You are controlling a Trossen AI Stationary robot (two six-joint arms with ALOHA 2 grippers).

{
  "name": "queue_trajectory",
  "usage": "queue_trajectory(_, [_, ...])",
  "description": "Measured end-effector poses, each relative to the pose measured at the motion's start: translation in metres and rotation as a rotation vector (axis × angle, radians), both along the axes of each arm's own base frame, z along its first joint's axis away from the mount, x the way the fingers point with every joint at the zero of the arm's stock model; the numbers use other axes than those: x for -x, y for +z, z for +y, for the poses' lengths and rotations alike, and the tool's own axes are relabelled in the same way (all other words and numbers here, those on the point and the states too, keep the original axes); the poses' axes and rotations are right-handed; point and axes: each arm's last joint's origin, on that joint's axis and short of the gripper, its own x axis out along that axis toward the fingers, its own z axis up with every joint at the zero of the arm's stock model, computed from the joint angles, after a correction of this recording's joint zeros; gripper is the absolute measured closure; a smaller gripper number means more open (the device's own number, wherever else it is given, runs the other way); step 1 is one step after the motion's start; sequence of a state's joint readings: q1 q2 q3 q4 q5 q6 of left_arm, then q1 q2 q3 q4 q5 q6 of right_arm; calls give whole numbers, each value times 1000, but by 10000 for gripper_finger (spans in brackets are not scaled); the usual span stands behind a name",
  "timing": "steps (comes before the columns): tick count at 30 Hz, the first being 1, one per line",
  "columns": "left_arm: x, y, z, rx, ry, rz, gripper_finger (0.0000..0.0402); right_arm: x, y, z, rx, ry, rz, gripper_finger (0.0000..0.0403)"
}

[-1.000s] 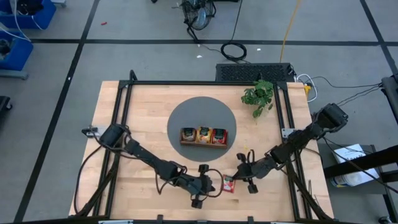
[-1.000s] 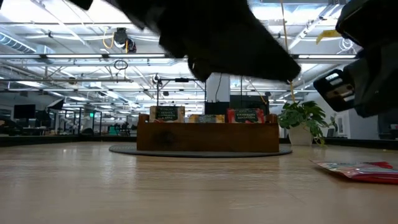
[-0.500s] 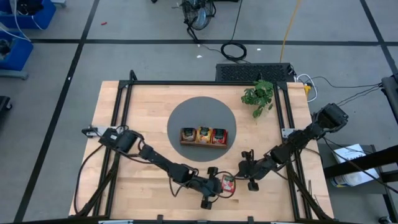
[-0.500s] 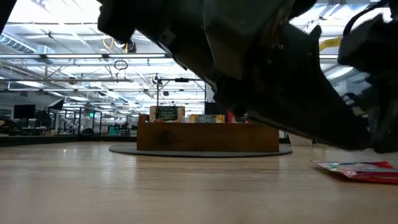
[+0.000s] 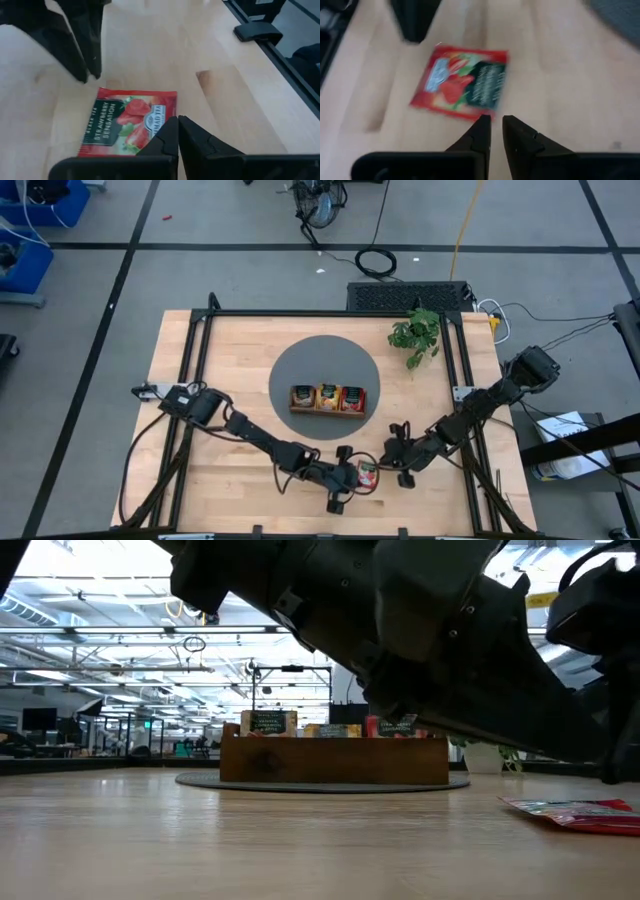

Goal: Pick & Place Tea
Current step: Put the red tea bag into the right section of the wooden organizer

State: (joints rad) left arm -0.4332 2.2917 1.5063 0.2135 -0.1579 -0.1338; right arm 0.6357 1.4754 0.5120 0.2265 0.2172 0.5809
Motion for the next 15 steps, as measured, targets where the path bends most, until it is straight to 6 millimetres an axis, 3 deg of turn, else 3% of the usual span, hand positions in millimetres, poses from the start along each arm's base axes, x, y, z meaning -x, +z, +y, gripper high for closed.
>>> queue_trajectory(9, [0, -1, 1, 0, 6, 11, 387, -3, 0, -5, -121, -140, 45, 340])
queue_trajectory(15, [-6, -23, 6, 21, 38, 40, 396, -3, -1, -5, -214, -173, 98, 330])
